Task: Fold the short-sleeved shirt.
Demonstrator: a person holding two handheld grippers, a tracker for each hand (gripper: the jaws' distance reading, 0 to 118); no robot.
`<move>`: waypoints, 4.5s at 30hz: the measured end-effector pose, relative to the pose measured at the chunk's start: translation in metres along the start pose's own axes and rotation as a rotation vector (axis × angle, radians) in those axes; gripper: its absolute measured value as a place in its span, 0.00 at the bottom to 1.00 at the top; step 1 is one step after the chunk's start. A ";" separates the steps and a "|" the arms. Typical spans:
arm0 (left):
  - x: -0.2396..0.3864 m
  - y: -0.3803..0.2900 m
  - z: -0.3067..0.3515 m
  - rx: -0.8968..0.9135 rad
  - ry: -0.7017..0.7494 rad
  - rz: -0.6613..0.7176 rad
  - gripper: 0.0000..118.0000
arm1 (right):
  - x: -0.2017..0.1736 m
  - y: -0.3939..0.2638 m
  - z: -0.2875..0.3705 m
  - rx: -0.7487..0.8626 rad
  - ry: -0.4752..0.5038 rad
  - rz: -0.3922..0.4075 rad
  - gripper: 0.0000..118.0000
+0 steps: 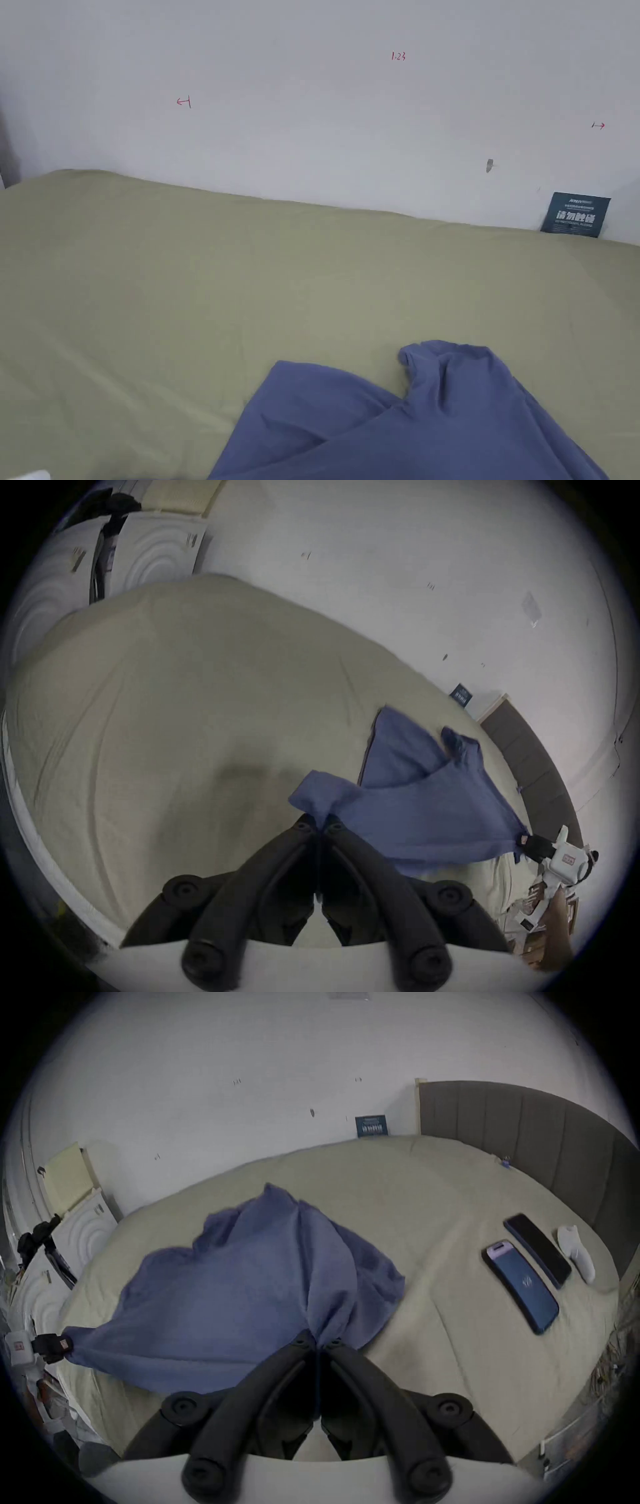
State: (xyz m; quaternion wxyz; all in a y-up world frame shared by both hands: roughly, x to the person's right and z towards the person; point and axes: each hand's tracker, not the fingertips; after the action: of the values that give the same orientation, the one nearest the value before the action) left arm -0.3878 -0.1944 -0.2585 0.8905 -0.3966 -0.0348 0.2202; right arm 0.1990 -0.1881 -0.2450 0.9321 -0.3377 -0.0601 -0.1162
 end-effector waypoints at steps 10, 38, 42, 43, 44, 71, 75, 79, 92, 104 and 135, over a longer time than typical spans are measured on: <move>-0.003 -0.031 0.007 -0.026 -0.006 0.003 0.62 | 0.003 -0.009 0.001 -0.027 -0.014 -0.017 0.26; 0.112 0.017 0.113 0.648 0.138 -0.490 0.48 | -0.076 0.031 0.157 0.670 0.013 0.279 0.00; 0.051 0.048 0.047 0.057 0.006 -0.428 0.89 | -0.073 0.036 0.150 0.604 0.061 0.274 0.00; 0.040 0.049 0.031 -0.038 0.019 -0.398 0.89 | -0.073 0.037 0.148 0.588 0.066 0.272 0.00; 0.032 0.049 0.015 -0.131 0.043 -0.388 0.89 | -0.073 0.038 0.146 0.572 0.070 0.270 0.00; 0.023 0.006 -0.039 -0.293 0.091 -0.277 0.01 | -0.109 0.253 -0.200 -0.548 0.179 0.732 0.73; 0.023 0.004 -0.034 -0.283 0.081 -0.248 0.01 | -0.102 0.220 -0.249 -0.642 0.149 0.722 0.73; 0.022 0.003 -0.034 -0.272 0.072 -0.271 0.01 | -0.085 0.222 -0.267 -0.568 0.146 0.705 0.52; 0.023 0.016 -0.012 -0.161 0.026 -0.245 0.01 | -0.090 0.234 -0.146 -0.158 0.264 0.589 0.02; 0.100 0.161 0.046 0.169 -0.068 -0.429 0.01 | -0.101 0.310 0.009 0.306 0.250 0.474 0.02; 0.216 0.460 0.076 0.550 0.128 -0.527 0.01 | -0.153 0.535 0.051 0.690 0.078 0.347 0.02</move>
State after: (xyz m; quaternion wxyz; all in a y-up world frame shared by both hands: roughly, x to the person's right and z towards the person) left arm -0.3787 0.2196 -0.5635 0.9900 -0.1335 -0.0195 -0.0404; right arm 0.1874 0.2706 -0.5644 0.9983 -0.0047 -0.0020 0.0576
